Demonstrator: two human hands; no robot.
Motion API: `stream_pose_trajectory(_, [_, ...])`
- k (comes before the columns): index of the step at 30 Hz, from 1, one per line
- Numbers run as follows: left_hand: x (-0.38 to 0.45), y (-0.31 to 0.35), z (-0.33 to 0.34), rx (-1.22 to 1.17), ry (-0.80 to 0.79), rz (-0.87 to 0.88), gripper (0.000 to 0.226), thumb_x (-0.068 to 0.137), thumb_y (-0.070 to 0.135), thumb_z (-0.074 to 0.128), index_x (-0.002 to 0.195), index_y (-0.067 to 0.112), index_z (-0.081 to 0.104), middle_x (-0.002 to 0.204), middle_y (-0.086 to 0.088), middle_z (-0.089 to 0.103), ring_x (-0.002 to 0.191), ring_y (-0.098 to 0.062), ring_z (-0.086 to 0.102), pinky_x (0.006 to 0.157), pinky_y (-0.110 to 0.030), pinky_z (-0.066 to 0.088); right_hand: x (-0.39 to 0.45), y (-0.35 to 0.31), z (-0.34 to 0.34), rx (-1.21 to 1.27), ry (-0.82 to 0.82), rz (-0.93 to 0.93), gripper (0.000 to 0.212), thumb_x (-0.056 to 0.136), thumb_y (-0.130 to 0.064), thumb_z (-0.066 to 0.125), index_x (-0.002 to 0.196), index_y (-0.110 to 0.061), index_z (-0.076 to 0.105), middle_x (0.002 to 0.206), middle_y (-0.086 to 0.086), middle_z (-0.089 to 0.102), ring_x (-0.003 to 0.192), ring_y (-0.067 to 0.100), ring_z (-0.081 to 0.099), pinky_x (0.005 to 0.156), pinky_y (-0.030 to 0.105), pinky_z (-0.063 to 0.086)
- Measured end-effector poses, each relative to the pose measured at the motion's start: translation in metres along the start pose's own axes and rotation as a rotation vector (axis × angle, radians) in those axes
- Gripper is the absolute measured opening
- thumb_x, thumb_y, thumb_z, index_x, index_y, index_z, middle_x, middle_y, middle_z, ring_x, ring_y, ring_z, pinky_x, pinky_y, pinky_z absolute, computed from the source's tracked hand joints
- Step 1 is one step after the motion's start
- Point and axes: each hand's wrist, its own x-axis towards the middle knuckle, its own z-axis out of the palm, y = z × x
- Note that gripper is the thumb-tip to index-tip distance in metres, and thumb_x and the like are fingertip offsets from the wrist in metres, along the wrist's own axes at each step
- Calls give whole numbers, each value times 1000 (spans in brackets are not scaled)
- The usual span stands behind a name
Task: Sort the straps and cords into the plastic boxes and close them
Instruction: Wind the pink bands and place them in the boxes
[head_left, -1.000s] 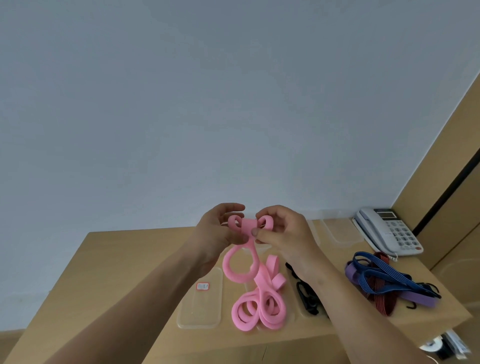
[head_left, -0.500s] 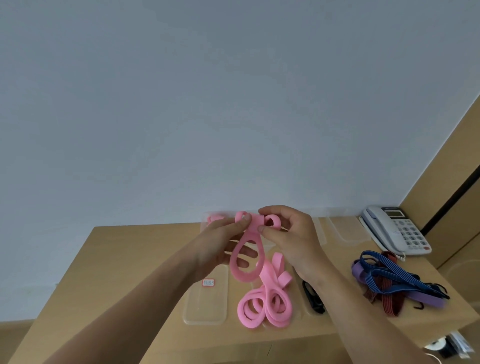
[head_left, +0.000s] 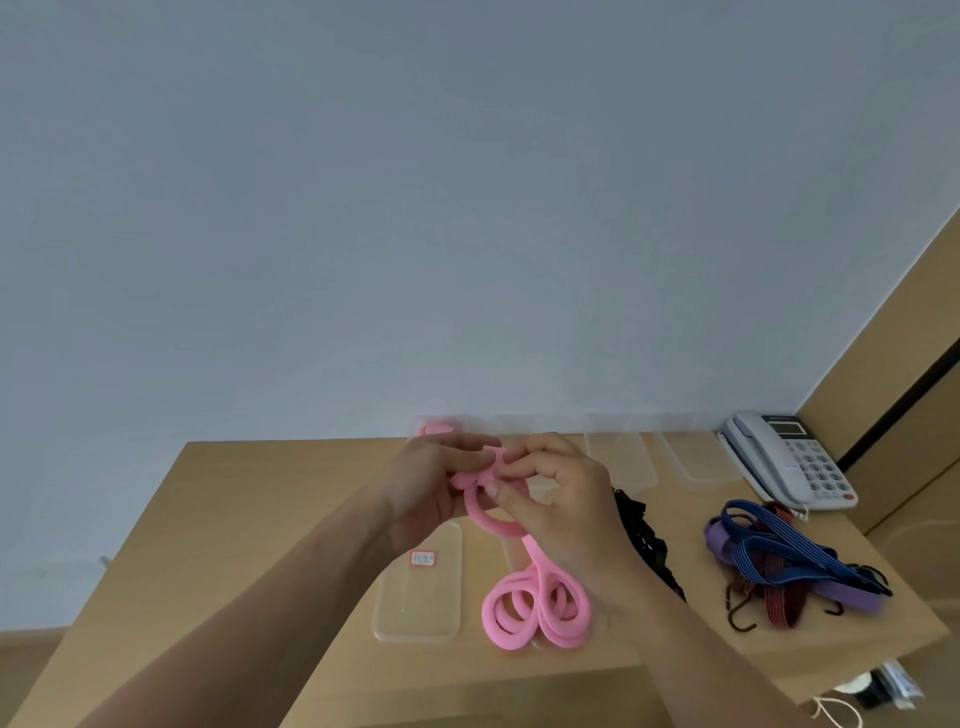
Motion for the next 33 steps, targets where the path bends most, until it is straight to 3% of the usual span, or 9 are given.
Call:
stream_pose_trajectory(5, [-1,-3,-7,-28,43,19,36,87,-14,62,123,-9,61,124,-33,64,94,-38,70,85,-49,60,-1,0,2,168,89,258,26,82,-18,82,99,-36,75,104,-10,70,97,8,68,86,31,58])
stream_pose_trajectory(7, [0,-1,-10,-34,38,38,35,85,-19,61,117,-6,64,117,-29,65,92,-38,71,81,-47,61,1,0,2,204,38,377,31,84,-21,81,110,-35,71,113,-10,68,101,6,67,85,32,60])
stream_pose_trajectory(9, [1,0,-14,-9,26,56,38,82,-22,61,114,-4,66,113,-25,68,93,-37,71,81,-46,62,3,-2,1,334,-69,466,29,88,-17,76,114,-28,72,108,-5,73,100,13,70,87,39,61])
stream_pose_trajectory(12, [0,1,-18,38,4,67,42,79,-27,60,112,-1,67,115,-25,70,95,-35,70,86,-45,60,2,-3,2,328,-110,430,26,88,-11,74,110,-26,75,101,-1,77,97,20,72,90,42,59])
stream_pose_trajectory(16, [-1,0,-24,112,26,71,49,73,-29,65,111,2,67,116,-23,71,94,-31,69,97,-50,52,1,-3,8,252,-113,400,29,79,-23,78,106,-35,76,105,-6,76,102,19,71,91,42,58])
stream_pose_trajectory(22, [-7,0,-34,265,88,124,49,69,-26,71,108,4,70,111,-18,75,90,-25,70,73,-33,58,1,-6,23,260,-88,452,32,71,-27,79,102,-31,78,97,-2,77,93,21,73,76,36,60])
stream_pose_trajectory(25, [-10,0,-42,346,113,173,47,67,-25,73,103,5,72,103,-14,77,89,-23,72,72,-29,57,4,-8,33,246,-76,498,26,76,-12,78,97,-27,79,91,5,77,87,29,73,67,39,62])
stream_pose_trajectory(28, [-15,1,-53,395,136,194,46,68,-25,71,100,8,73,101,-10,78,90,-25,73,76,-33,60,8,-15,44,261,-85,514,25,79,-1,76,93,-21,80,86,14,75,74,23,72,58,34,58])
stream_pose_trajectory(33, [-22,1,-72,450,196,203,46,68,-26,69,97,9,74,97,-7,78,82,-29,73,78,-47,61,11,-22,67,240,-64,525,19,77,1,78,91,-12,77,85,20,74,66,22,72,56,33,58])
